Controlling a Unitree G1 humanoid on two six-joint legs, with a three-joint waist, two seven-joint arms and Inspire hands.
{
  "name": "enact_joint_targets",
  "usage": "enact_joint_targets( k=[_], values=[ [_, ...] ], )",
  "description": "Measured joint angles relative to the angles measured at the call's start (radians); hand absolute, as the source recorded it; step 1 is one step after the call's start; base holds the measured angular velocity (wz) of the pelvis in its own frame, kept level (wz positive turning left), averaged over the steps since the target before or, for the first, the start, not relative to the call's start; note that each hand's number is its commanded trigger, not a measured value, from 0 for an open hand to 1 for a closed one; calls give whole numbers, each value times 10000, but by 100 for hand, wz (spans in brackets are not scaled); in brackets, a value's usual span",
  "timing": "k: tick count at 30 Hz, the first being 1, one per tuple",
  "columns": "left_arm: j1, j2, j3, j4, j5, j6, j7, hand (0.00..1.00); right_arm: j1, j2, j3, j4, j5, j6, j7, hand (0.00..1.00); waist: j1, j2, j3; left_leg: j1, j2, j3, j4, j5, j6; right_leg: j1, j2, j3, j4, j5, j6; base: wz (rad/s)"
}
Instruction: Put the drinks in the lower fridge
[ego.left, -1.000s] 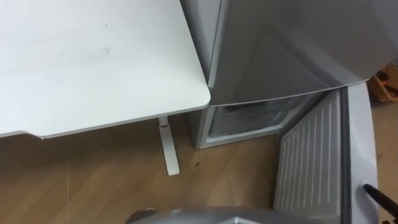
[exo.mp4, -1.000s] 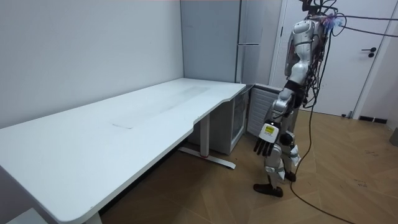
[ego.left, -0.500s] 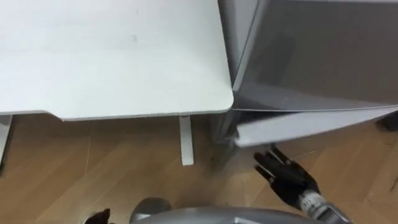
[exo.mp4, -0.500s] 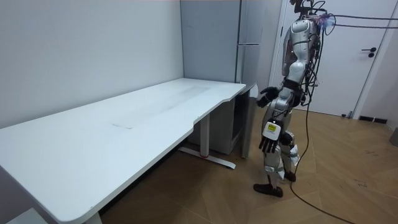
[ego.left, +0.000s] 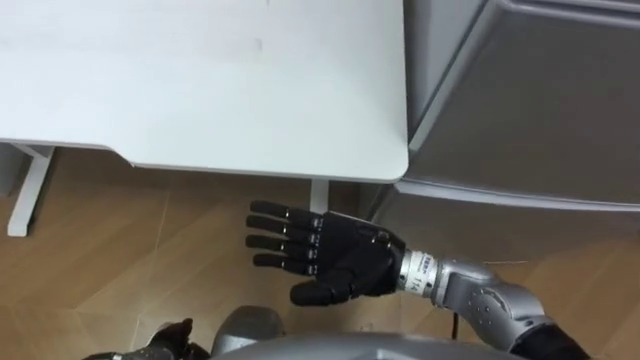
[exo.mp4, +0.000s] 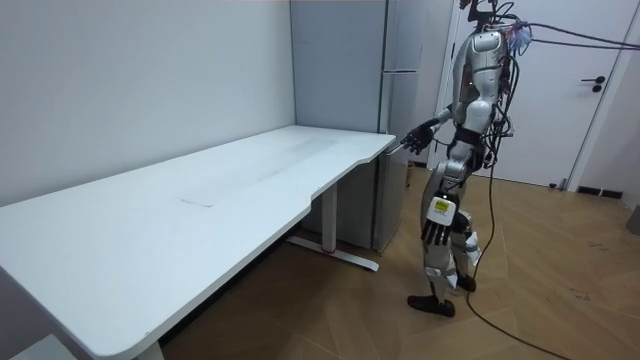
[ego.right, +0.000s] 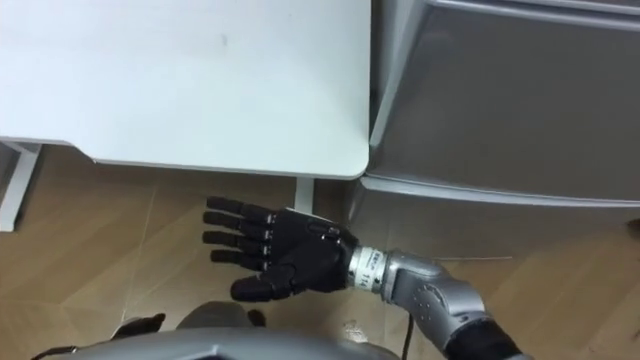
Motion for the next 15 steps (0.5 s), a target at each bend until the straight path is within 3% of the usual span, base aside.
enact_joint_targets(
  k=[7,12,15],
  values=[
    [354,2,119,-27,-357,93,308,0,374,-155,-173,695,-1321,184,206,0,-7,-148,6,89,6,-30,-6,14,16,125,2,-22,-2,-3,4,0],
    [713,-2,614,-105,-361,56,355,0,765,-145,-1446,2989,-2802,-8,-443,0,-84,-335,9,74,-20,-220,61,23,27,190,-3,-174,-6,-2,4,7],
    [859,1,934,-54,-358,-16,392,0,933,-223,-2629,4716,-3705,-170,-1411,0,-120,-346,6,29,-14,-251,94,23,28,188,-3,-272,-6,-2,4,2]
  ],
)
